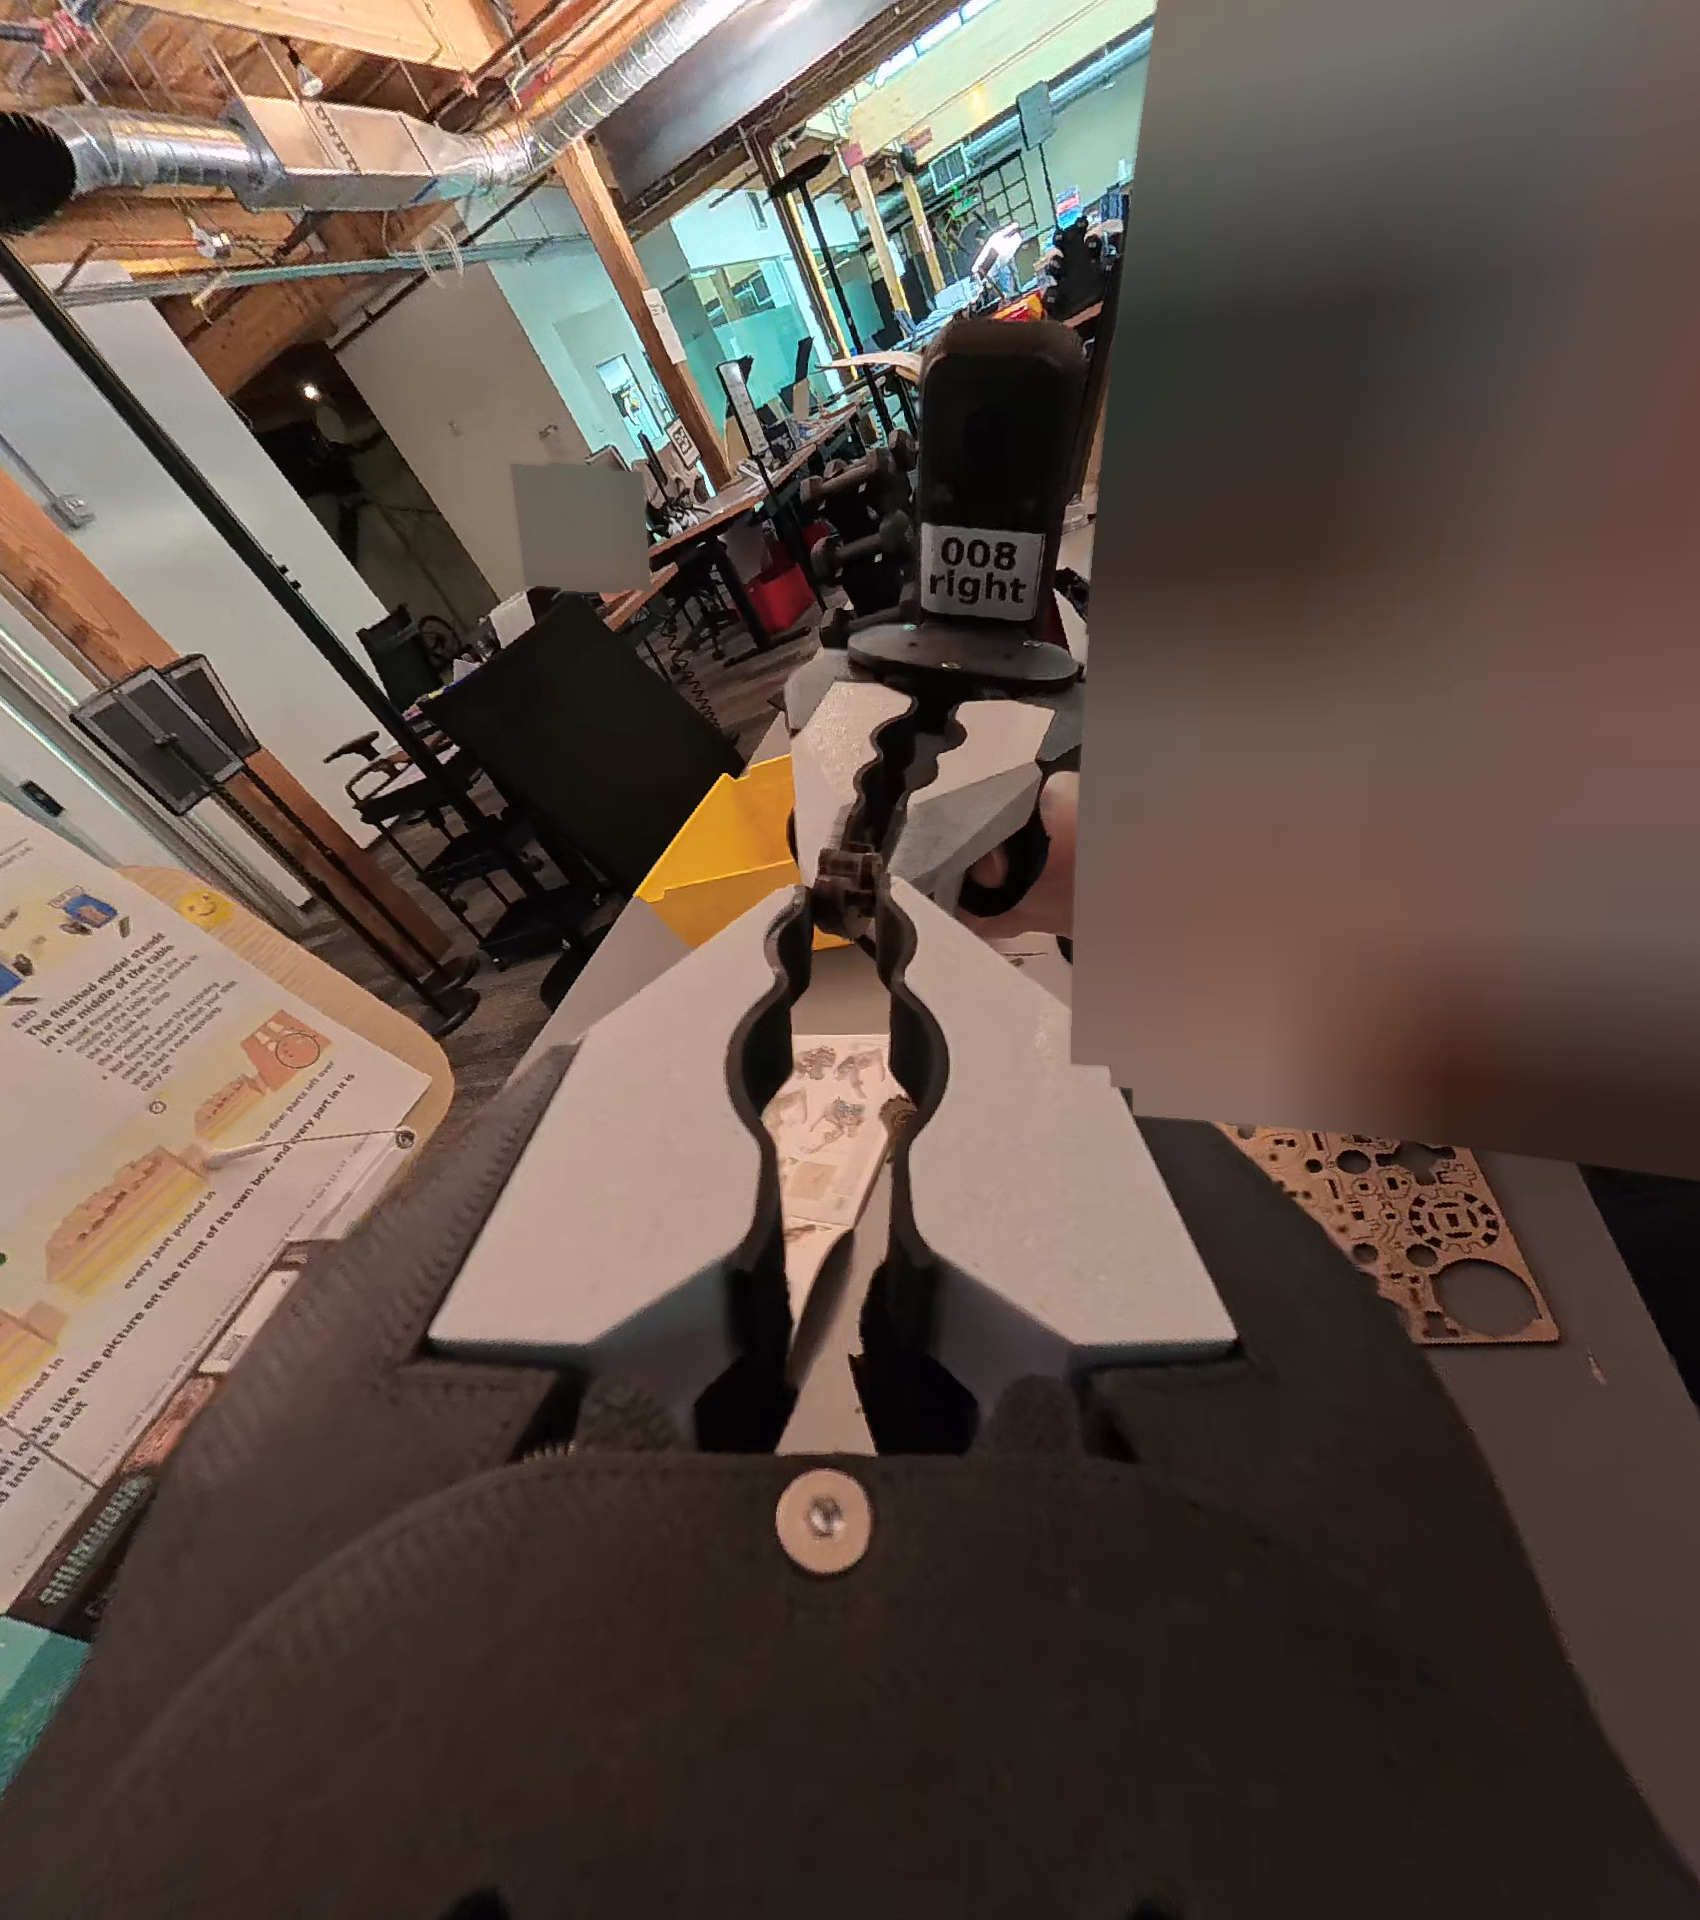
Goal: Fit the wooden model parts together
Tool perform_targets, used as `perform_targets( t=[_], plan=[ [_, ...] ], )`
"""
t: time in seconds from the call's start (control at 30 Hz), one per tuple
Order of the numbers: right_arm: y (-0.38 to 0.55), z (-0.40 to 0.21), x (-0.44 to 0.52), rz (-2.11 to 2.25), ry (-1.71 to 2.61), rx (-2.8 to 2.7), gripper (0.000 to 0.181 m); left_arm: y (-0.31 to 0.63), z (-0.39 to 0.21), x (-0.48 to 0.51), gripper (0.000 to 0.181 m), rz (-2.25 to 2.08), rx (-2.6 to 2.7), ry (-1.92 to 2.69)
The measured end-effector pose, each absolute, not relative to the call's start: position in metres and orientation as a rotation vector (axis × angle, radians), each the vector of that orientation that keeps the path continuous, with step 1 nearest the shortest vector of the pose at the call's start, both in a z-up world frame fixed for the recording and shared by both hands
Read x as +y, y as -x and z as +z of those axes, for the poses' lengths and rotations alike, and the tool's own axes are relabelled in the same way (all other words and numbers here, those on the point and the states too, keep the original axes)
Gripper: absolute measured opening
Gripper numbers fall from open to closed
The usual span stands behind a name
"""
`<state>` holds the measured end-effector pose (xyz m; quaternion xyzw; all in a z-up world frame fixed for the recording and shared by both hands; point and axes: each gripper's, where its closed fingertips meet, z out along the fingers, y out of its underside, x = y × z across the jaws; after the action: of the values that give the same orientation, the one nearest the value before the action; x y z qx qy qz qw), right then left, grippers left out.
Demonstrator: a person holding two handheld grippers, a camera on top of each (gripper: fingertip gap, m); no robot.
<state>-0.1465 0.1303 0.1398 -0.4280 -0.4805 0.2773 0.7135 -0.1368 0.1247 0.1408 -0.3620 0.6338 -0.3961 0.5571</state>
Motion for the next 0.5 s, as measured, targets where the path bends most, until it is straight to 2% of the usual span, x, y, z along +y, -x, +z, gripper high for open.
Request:
perform_targets(
  t=[0.03,0.3,0.5],
  plan=[
    [0.1464,0.1395,0.1295,0.583,0.938,-1.075,0.003,0.1368,0.1404,0.1236,0.009,-0.913,1.5,0.835],
    [0.1467,0.1386,0.1211,0.292,0.84,-1.159,0.003,0.1414,0.1318,0.1182,0.02,-0.749,1.561,0.722],
    [0.1465,0.1326,0.1226,0.121,0.84,-1.216,0.004,0.1414,0.1307,0.1195,0.019,-0.627,1.551,0.666]
  ],
)
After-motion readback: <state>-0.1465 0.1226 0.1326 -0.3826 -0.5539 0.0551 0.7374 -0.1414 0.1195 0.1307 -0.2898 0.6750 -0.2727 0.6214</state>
